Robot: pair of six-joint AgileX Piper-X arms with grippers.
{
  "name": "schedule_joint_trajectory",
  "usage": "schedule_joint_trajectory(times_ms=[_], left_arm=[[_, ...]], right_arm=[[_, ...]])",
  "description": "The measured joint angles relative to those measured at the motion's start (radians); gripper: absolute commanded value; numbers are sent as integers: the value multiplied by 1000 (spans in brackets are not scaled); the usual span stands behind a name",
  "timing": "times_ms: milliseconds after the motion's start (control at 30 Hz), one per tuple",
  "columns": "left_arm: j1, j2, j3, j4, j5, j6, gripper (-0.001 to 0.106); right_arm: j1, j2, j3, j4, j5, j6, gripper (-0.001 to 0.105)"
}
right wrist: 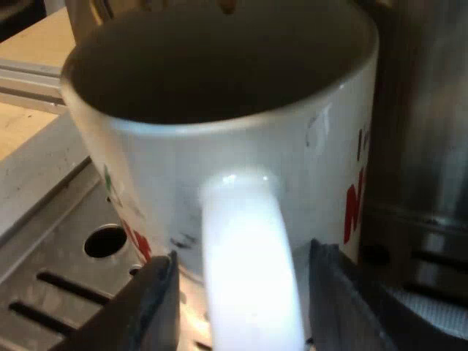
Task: Place mug into machine
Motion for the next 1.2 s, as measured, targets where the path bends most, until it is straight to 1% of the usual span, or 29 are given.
schedule_joint_trajectory(times_ms=[33,67,133,200,233,367,500,567,667,700,733,767,800,833,867,967,1100,1133,1167,1200], left_arm=[[0,0,0,0,0,0,82],[0,0,0,0,0,0,82],[0,0,0,0,0,0,82],[0,0,0,0,0,0,82],[0,0,0,0,0,0,82],[0,0,0,0,0,0,82],[0,0,0,0,0,0,82],[0,0,-3,0,0,0,82],[0,0,-4,0,0,0,82],[0,0,-14,8,0,0,82],[0,0,-24,11,0,0,82],[0,-4,-99,111,2,0,82],[0,-16,-128,170,2,0,82],[0,-20,-135,193,2,0,82],[0,-40,-156,238,2,0,82],[0,-108,-175,280,2,0,82],[0,-206,-196,298,4,0,82],[0,-227,-201,307,6,0,82],[0,-257,-215,320,11,0,82],[0,-283,-232,349,18,0,82]], right_arm=[[0,0,0,0,0,0,43],[0,9,-28,27,0,0,43],[0,10,-47,40,0,0,43],[-2,16,-53,41,2,0,43],[-4,23,-83,74,2,0,43],[7,-5,-84,190,2,0,43],[26,-74,-84,352,46,0,43],[30,-90,-84,391,64,0,43],[35,-153,-80,469,92,0,43],[47,-210,-63,525,103,-4,43],[49,-217,-60,531,106,-7,43],[52,-231,-57,548,115,-11,43],[73,-312,-41,591,130,-38,43],[76,-320,-40,596,130,-40,43],[91,-369,-36,624,130,-57,43],[114,-459,-30,704,130,-60,43],[120,-555,-30,744,130,-60,42],[120,-567,-30,749,130,-60,34],[123,-577,-30,752,132,-60,30],[132,-601,-27,769,132,-60,23]])
